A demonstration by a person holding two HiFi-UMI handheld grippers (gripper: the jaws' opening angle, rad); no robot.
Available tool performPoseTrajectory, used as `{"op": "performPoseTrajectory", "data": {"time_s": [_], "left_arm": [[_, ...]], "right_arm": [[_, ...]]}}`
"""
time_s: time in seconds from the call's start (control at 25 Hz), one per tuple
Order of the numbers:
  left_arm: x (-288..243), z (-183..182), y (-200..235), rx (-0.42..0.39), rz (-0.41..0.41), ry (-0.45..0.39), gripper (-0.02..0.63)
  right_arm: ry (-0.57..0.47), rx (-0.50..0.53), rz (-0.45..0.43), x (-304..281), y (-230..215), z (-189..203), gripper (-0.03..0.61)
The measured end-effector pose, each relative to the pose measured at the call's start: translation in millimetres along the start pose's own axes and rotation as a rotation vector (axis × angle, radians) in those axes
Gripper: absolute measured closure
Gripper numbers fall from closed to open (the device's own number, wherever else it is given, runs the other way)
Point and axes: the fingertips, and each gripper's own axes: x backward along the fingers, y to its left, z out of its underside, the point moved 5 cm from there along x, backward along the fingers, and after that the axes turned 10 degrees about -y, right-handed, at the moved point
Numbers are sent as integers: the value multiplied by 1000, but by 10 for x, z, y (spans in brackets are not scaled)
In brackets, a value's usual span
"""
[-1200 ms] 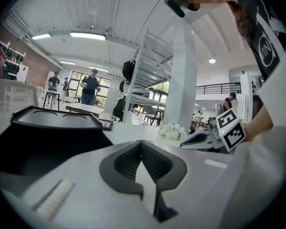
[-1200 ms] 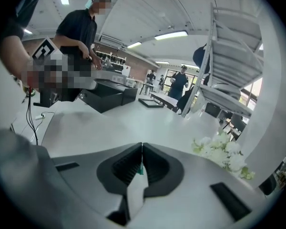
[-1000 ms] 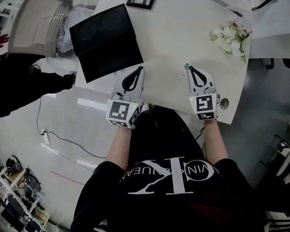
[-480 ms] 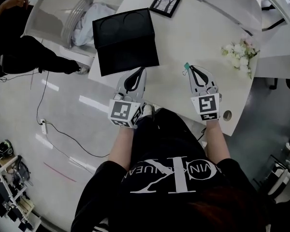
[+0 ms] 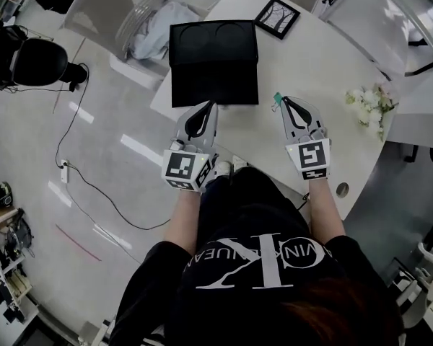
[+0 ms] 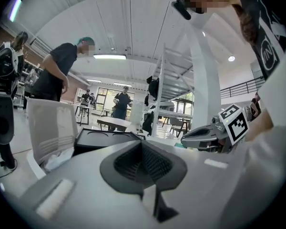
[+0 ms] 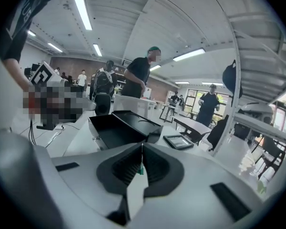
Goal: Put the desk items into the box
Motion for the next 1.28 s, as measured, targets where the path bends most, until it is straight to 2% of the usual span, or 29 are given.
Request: {"op": "performPoseTrajectory", "data": {"time_s": [0.36,0.72,0.92,1.28], "left_arm": [[171,-73,175,-13,-120,-44,604],[310,-133,305,-27,-193,-55,604],[325,-195,506,-33,-203,-54,604],[196,-166,977,-28,-145,-25,604]], "right_arm": [[-68,19,-127,-281,115,-189,561],[-114,-30,-197,-533,208,-346,561],[-106,-27,-232,-756,325,-424,561],[20,16,-259,-1207,578,-336,561]]}}
